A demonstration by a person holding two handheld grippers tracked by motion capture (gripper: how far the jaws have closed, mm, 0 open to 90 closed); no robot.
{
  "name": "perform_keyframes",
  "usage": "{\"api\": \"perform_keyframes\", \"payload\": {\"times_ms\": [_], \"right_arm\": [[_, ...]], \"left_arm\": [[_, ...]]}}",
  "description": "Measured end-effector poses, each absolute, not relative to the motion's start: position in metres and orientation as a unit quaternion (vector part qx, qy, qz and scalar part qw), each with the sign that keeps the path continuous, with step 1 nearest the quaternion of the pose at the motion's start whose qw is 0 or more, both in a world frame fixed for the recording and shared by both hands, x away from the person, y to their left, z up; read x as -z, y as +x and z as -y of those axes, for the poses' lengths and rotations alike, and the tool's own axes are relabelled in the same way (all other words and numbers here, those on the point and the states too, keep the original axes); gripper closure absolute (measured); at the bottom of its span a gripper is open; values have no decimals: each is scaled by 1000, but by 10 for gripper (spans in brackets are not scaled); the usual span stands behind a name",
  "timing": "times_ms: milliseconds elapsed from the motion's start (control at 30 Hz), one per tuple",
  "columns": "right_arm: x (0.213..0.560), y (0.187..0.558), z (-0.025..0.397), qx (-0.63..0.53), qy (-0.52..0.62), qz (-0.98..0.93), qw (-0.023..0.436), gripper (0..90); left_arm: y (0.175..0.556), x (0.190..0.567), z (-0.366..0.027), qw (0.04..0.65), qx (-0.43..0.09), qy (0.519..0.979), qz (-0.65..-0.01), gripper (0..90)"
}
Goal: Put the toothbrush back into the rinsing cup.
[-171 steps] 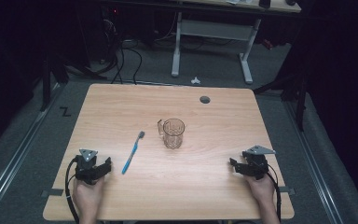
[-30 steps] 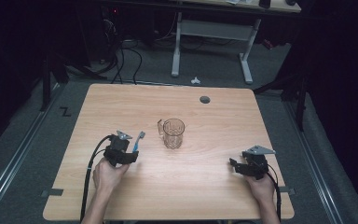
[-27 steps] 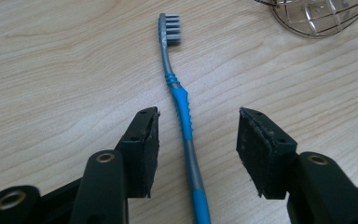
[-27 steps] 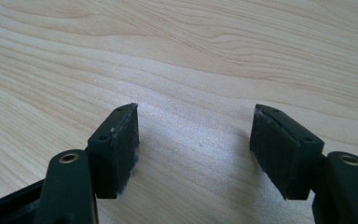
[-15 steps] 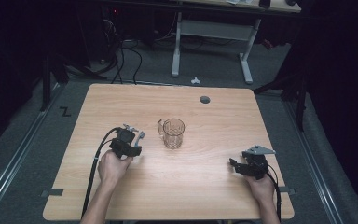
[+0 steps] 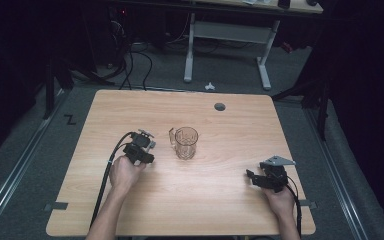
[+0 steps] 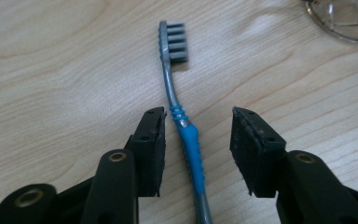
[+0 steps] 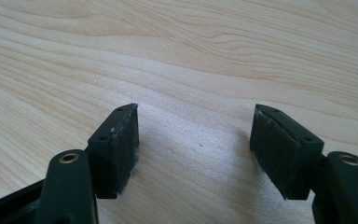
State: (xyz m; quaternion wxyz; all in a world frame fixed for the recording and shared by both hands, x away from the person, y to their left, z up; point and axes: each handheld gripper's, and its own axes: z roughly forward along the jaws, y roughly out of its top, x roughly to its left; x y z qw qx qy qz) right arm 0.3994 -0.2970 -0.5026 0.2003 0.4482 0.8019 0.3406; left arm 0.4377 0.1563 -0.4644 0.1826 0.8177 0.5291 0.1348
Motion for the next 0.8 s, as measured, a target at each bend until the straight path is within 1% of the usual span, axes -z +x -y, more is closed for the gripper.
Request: {"api": "perform_keyframes", "payload": {"times_ms": [333,800], "right_arm": [[503,399,297,-341,448,-802,200,333],[503,399,297,-341,449,-801,200,333]], "left_arm": [[441,469,-154,165,-133,826,-522,618],[449,471,-154,161,-108,829,-525,669]]}}
